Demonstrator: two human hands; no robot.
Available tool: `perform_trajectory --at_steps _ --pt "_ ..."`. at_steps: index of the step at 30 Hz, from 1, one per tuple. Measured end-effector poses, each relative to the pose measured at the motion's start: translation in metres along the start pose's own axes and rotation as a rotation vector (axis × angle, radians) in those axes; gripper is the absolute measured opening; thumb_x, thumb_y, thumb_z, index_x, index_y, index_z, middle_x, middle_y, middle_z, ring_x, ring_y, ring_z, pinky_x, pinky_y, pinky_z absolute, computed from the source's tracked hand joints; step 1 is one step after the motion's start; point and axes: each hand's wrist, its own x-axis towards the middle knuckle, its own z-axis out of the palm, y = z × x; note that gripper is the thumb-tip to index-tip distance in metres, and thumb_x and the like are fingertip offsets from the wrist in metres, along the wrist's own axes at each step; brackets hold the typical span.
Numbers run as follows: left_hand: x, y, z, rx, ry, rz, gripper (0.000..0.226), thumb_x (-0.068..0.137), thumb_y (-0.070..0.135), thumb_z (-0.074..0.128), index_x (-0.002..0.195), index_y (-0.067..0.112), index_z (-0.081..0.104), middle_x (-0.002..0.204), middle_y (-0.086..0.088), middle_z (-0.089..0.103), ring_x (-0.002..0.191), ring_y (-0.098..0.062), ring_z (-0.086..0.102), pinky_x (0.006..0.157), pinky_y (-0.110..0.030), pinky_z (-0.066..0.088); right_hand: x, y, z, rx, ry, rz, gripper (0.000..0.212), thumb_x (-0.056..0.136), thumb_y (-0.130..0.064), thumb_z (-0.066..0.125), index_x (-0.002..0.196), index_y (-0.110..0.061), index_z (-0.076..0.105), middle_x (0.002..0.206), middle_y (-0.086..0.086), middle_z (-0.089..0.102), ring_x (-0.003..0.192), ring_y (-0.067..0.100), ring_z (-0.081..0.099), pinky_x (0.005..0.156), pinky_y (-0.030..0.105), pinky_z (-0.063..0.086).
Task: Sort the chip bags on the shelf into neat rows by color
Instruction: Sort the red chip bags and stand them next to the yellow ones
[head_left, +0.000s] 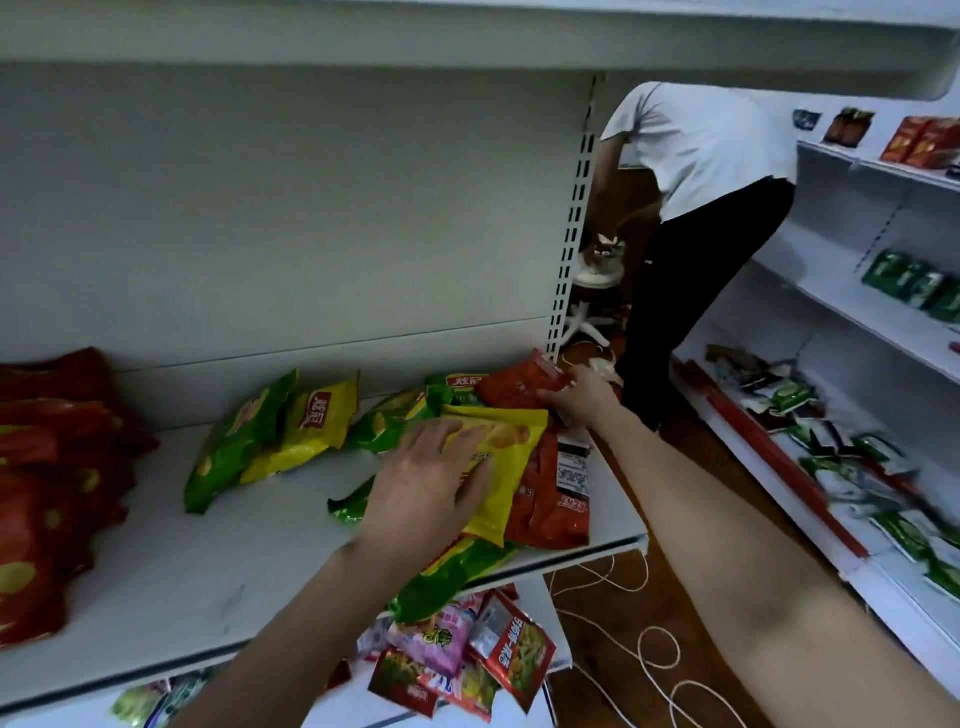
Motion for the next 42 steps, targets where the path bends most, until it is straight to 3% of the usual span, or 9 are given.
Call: perform_trajectory --at_steps 6,11,14,21,25,29,31,35,42 --pt "-0.001 -0.008 -0.003 0.02 0.008 -0.024 0.04 0.088 0.034 0.046 0.099 0.002 0.069 0.094 -0.016 0.066 0.085 -0.033 0.065 0.069 -0.04 0.056 -0.008 -0.004 -0.008 0.146 0.228 -0.035 0.039 0.083 -0.025 0.067 0.115 -0.007 0.054 0.111 0.012 0.062 0.104 0.029 0.056 0.071 0.027 0.036" --pt "0.012 -0.007 -0.011 -0.076 0.065 -0.176 0.052 0.086 0.042 0.049 0.112 0.0 0.063 0.108 -0.021 0.062 0.096 -0.036 0.063 0.077 -0.032 0.049 -0.021 -0.024 -0.047 0.367 0.388 -0.149 0.045 0.084 -0.028 0.066 0.122 -0.008 0.052 0.118 0.01 0.059 0.108 0.021 0.054 0.081 0.023 0.037" --pt "0.033 -0.004 -0.023 -0.184 0.103 -0.329 0.058 0.09 0.047 0.053 0.128 0.003 0.052 0.123 -0.018 0.054 0.11 -0.031 0.054 0.084 -0.028 0.039 -0.046 -0.039 -0.066 0.417 0.291 -0.328 0.048 0.083 -0.025 0.067 0.125 -0.007 0.051 0.115 0.002 0.057 0.102 0.008 0.049 0.073 0.004 0.036" --pt "0.054 0.02 -0.049 -0.986 -0.239 -0.715 0.084 0.067 0.048 0.07 0.14 0.025 0.036 0.12 -0.008 0.059 0.09 -0.016 0.065 0.075 -0.027 0.054 -0.12 -0.052 -0.074 0.279 -0.062 -0.58 0.06 0.077 -0.025 0.072 0.131 -0.015 0.048 0.119 -0.011 0.049 0.113 0.003 0.046 0.095 0.017 0.037" --pt "0.044 0.016 -0.041 -0.996 -0.129 -0.665 0.046 0.084 0.011 0.067 0.124 0.024 0.048 0.115 -0.014 0.064 0.089 -0.021 0.067 0.077 -0.03 0.057 -0.131 -0.022 -0.061 0.429 -0.003 -0.336 0.057 0.086 -0.034 0.061 0.136 -0.015 0.042 0.129 -0.002 0.049 0.118 0.012 0.048 0.097 0.025 0.045" --pt "0.034 0.006 -0.043 -1.124 0.013 -0.785 0.04 0.09 0.004 0.058 0.122 0.025 0.048 0.112 -0.014 0.063 0.087 -0.026 0.066 0.074 -0.037 0.058 -0.126 0.019 -0.03 0.023 -0.016 0.011 0.075 0.079 -0.061 0.057 0.133 -0.014 0.04 0.131 0.003 0.051 0.118 0.024 0.05 0.096 0.038 0.043" --pt "0.029 0.007 -0.044 -1.185 0.032 -0.796 0.04 0.092 0.003 0.055 0.124 0.025 0.046 0.106 -0.009 0.063 0.081 -0.022 0.067 0.061 -0.029 0.059 -0.124 0.029 -0.012 0.04 -0.118 0.018 0.069 0.076 -0.059 0.062 0.126 -0.015 0.045 0.124 0.003 0.057 0.111 0.024 0.056 0.093 0.038 0.046" --pt "0.023 0.01 -0.048 -1.217 0.098 -0.83 0.039 0.093 0.0 0.049 0.12 0.028 0.046 0.102 -0.005 0.062 0.078 -0.019 0.066 0.054 -0.024 0.056 -0.118 0.033 -0.016 0.181 0.099 -0.013 0.044 0.084 -0.03 0.065 0.121 -0.009 0.053 0.114 0.007 0.061 0.104 0.025 0.059 0.088 0.036 0.048" --pt "0.016 0.013 -0.053 -1.052 0.236 -0.811 0.039 0.095 0.005 0.044 0.124 0.031 0.042 0.12 -0.002 0.056 0.106 -0.025 0.06 0.085 -0.04 0.052 -0.132 0.026 -0.068 0.588 0.438 -0.091 0.034 0.094 -0.018 0.051 0.127 -0.01 0.047 0.121 0.006 0.054 0.111 0.018 0.051 0.089 0.028 0.042"
